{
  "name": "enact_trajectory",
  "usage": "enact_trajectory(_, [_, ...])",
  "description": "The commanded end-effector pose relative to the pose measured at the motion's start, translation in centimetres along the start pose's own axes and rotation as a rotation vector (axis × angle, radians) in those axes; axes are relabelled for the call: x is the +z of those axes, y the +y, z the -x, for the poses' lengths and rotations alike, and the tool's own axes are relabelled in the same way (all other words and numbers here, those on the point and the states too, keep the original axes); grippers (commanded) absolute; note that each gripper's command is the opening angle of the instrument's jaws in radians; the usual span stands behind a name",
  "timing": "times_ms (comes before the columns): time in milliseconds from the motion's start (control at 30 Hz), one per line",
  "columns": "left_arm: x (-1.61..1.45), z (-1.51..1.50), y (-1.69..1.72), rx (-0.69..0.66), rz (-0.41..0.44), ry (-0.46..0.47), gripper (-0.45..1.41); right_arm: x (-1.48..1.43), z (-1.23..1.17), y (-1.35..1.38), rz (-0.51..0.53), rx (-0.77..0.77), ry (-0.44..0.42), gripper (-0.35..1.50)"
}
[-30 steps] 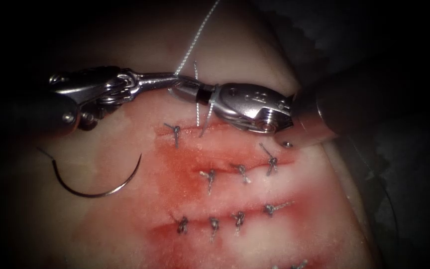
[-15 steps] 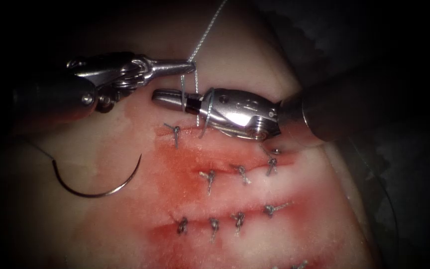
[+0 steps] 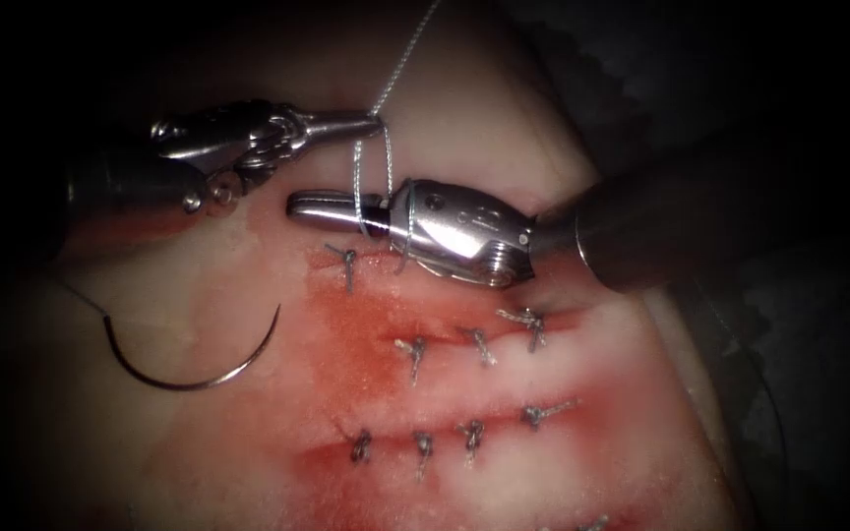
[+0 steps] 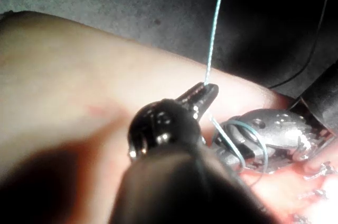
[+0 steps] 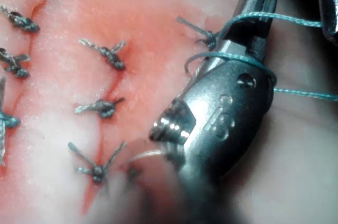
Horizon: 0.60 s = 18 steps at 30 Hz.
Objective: Wound Closure
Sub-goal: Loop the thread counterclockwise twice around the right gripper using the left tool
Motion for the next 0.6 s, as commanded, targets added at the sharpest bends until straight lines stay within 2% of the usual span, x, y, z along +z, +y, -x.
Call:
enact_trajectory(33, [0.08, 0.02, 0.05, -0.002, 0.020, -0.002, -0.45, 0.07, -0.08, 0.02, 0.027, 0.025, -0.014, -0.35])
enact_trajectory(233, [0.01, -0.05, 0.14, 0.004, 0.095, 0.016, -0.45, 0.08, -0.08, 0.02, 0.112, 0.111, -0.090, -0.35])
enact_trajectory(267, [-0.01, -0.09, 0.16, -0.015, 0.136, 0.021, -0.45, 0.08, -0.06, 0.02, 0.085, 0.129, -0.108, -0.33])
enact_trajectory(367, [-0.05, -0.13, 0.18, -0.011, 0.176, 0.030, -0.45, 0.08, -0.04, 0.02, 0.061, 0.144, -0.126, -0.35])
enact_trajectory(400, [-0.10, -0.20, 0.19, -0.020, 0.220, 0.041, -0.45, 0.06, 0.01, 0.01, 0.042, 0.171, -0.164, -0.35])
enact_trajectory(433, [-0.10, -0.20, 0.19, -0.020, 0.220, 0.041, -0.45, 0.06, 0.01, 0.01, 0.042, 0.171, -0.164, -0.35])
enact_trajectory(467, [-0.15, -0.27, 0.20, -0.035, 0.288, 0.068, -0.45, 0.05, 0.10, -0.02, 0.035, 0.189, -0.202, -0.35])
enact_trajectory(600, [-0.17, -0.32, 0.22, -0.044, 0.333, 0.079, -0.45, 0.05, 0.15, -0.03, -0.019, 0.203, -0.220, -0.35])
